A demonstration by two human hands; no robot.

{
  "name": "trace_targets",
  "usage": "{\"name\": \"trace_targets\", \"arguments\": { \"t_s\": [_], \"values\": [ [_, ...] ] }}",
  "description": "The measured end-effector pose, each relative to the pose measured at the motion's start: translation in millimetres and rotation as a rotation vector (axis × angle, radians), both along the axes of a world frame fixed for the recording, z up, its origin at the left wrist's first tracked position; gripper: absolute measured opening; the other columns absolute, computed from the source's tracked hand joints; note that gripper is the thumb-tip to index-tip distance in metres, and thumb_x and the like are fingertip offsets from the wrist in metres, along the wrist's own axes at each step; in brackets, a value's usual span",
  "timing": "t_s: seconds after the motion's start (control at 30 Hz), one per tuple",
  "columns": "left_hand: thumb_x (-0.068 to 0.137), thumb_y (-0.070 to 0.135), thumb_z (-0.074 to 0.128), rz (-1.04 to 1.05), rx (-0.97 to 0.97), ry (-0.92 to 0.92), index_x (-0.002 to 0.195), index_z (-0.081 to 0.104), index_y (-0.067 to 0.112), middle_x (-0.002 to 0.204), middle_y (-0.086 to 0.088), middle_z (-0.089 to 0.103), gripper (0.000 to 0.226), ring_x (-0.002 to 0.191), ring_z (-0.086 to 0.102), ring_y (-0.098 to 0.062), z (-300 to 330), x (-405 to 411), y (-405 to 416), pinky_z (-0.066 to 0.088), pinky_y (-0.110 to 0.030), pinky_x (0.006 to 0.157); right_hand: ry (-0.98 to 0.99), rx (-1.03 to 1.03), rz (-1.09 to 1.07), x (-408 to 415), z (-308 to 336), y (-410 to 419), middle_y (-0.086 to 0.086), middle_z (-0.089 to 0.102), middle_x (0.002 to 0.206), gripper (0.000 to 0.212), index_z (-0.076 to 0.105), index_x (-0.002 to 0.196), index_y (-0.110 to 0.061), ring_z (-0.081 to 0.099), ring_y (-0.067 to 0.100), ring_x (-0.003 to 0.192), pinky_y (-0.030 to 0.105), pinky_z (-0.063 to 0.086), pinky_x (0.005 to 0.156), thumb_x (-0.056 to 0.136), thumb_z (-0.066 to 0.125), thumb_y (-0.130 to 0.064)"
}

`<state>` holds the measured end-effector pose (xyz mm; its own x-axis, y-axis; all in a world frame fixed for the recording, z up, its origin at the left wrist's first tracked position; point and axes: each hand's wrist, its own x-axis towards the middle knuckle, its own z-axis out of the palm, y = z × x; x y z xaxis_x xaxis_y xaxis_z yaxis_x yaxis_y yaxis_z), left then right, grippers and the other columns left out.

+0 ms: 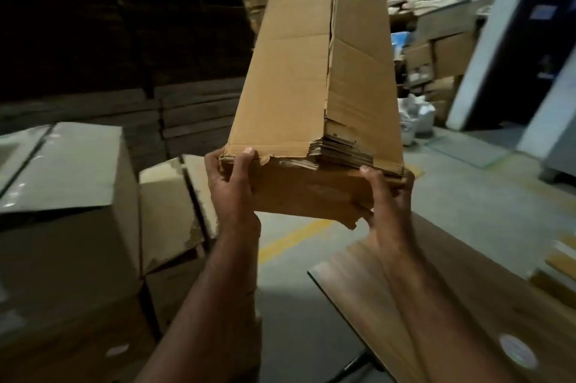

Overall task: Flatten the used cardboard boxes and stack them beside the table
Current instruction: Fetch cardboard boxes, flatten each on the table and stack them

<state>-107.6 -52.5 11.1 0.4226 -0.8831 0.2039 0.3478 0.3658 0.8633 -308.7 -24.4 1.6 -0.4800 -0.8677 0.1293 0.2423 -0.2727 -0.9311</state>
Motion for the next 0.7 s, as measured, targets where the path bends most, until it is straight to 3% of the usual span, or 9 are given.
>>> {"name": "trace_targets", "arguments": {
  "t_s": [0.1, 0.2, 0.3, 0.37, 0.5, 0.63, 0.7],
  "values": [
    [0.094, 0.038, 0.069, -0.204, 0.011, -0.02, 0.101, 0.055, 0.035, 0.103, 0.004, 0.066, 0.015, 0.094, 0.062, -0.017, -9.4, -48.2, -7.5, 0.048, -0.04, 0.072, -0.012, 0.031, -0.178, -36.7, -15.4, 33.8, -0.001, 0.062, 0.122, 0.049, 0.047, 0.127, -0.037, 0.066, 0.018, 0.11, 0.05, 0.062, 0.082, 0.089, 0.077, -0.032],
    [0.088, 0.044, 0.075, -0.415, 0.056, -0.025, 0.099, 0.056, 0.035, 0.102, 0.002, 0.069, 0.024, 0.089, 0.068, -0.016, -27.0, -93.2, -5.2, 0.053, -0.036, 0.063, -0.041, 0.077, -0.359, -64.1, -32.9, 75.5, -0.012, 0.06, 0.123, 0.053, 0.047, 0.132, -0.039, 0.061, 0.009, 0.111, 0.054, 0.053, 0.095, 0.089, 0.076, -0.031],
    [0.076, 0.053, 0.08, -0.603, 0.131, -0.058, 0.1, 0.054, 0.033, 0.101, -0.001, 0.07, 0.04, 0.094, 0.068, -0.024, -53.6, -133.7, 6.4, 0.053, -0.045, 0.071, -0.079, 0.136, -0.567, -77.8, -53.4, 120.8, -0.013, 0.061, 0.126, 0.057, 0.047, 0.127, -0.051, 0.061, 0.01, 0.114, 0.045, 0.053, 0.084, 0.083, 0.081, -0.037],
    [0.073, 0.054, 0.081, -0.694, 0.183, -0.086, 0.096, 0.054, 0.036, 0.098, 0.0, 0.069, 0.04, 0.092, 0.067, -0.023, -73.4, -157.1, 20.5, 0.053, -0.048, 0.074, -0.095, 0.183, -0.694, -83.3, -68.9, 152.1, -0.01, 0.063, 0.128, 0.065, 0.046, 0.136, -0.043, 0.063, 0.013, 0.113, 0.037, 0.052, 0.073, 0.082, 0.082, -0.039],
    [0.07, 0.055, 0.08, -0.867, 0.262, -0.135, 0.092, 0.055, 0.04, 0.104, 0.0, 0.071, 0.036, 0.099, 0.067, -0.026, -105.5, -190.8, 53.9, 0.055, -0.053, 0.082, -0.108, 0.257, -0.878, -87.1, -93.5, 204.9, -0.018, 0.063, 0.117, 0.06, 0.044, 0.137, -0.036, 0.063, 0.005, 0.101, 0.035, 0.05, 0.072, 0.088, 0.079, -0.031],
    [0.068, 0.063, 0.078, -0.995, 0.354, -0.223, 0.123, 0.051, 0.028, 0.124, -0.005, 0.065, 0.071, 0.114, 0.063, -0.029, -132.3, -212.8, 82.9, 0.054, -0.061, 0.094, -0.132, 0.341, -1.015, -93.3, -118.6, 242.5, -0.019, 0.059, 0.113, 0.062, 0.046, 0.14, -0.033, 0.059, 0.003, 0.095, 0.035, 0.051, 0.073, 0.087, 0.079, -0.034],
    [0.074, 0.06, 0.078, -1.02, 0.394, -0.265, 0.123, 0.049, 0.025, 0.124, -0.004, 0.064, 0.067, 0.113, 0.062, -0.028, -146.4, -222.0, 93.8, 0.056, -0.061, 0.091, -0.14, 0.381, -1.057, -98.9, -130.7, 257.3, -0.019, 0.058, 0.113, 0.06, 0.047, 0.137, -0.035, 0.058, 0.004, 0.097, 0.038, 0.053, 0.077, 0.086, 0.08, -0.035]
  ]
}}
